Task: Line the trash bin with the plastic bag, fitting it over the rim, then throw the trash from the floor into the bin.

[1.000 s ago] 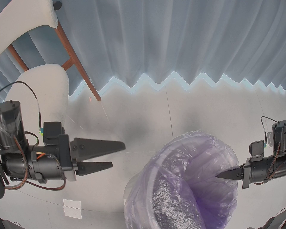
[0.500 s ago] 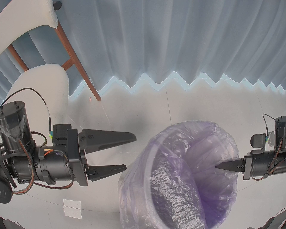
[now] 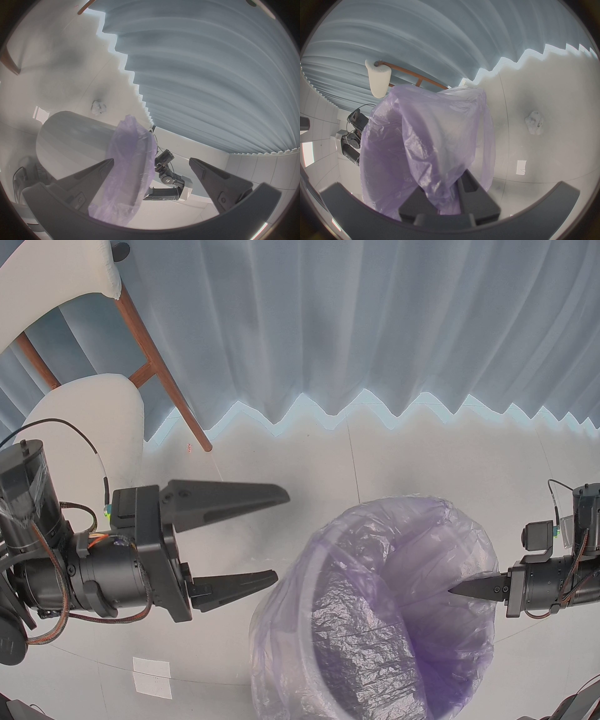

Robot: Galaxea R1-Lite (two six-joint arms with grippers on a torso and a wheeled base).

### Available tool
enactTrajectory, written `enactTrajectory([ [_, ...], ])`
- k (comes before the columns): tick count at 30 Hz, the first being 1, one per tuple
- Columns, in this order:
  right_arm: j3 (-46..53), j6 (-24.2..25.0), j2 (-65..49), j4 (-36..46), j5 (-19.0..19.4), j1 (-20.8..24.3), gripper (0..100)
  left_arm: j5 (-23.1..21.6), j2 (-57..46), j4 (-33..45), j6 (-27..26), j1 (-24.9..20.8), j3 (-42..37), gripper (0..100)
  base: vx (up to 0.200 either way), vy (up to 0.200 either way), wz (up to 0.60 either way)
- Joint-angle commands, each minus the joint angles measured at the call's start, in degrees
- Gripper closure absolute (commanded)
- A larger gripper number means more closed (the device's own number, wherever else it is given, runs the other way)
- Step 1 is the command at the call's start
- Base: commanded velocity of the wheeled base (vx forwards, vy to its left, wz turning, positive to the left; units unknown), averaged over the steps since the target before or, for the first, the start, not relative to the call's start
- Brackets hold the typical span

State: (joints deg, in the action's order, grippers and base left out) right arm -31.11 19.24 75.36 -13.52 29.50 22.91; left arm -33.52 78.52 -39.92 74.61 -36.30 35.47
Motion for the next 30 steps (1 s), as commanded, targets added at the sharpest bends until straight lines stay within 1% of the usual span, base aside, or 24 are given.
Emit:
enactTrajectory([
  [1,-0.5,0.0,0.9,-0.1,0.0,0.0,100,-0.5,1.8,-1.3,0.9,-0.1,0.8,0,0.0,0.0,0.0],
  [7,-0.8,0.0,1.0,-0.1,-0.1,-0.1,100,-2.0,2.3,-1.4,0.6,-0.1,0.6,0,0.0,0.0,0.0],
  [17,-1.0,-0.1,1.5,-0.2,0.0,-0.2,100,-2.1,2.4,-1.3,0.5,-0.1,0.5,0,0.0,0.0,0.0],
  [24,-0.3,0.1,2.4,-3.4,-0.1,-0.3,100,-1.9,4.0,-0.9,0.3,-0.7,0.2,0,0.0,0.0,0.0],
  [30,-0.1,0.1,2.3,-3.6,-0.1,-0.5,100,-2.1,4.7,-1.3,0.5,-0.8,1.5,0,0.0,0.0,0.0],
])
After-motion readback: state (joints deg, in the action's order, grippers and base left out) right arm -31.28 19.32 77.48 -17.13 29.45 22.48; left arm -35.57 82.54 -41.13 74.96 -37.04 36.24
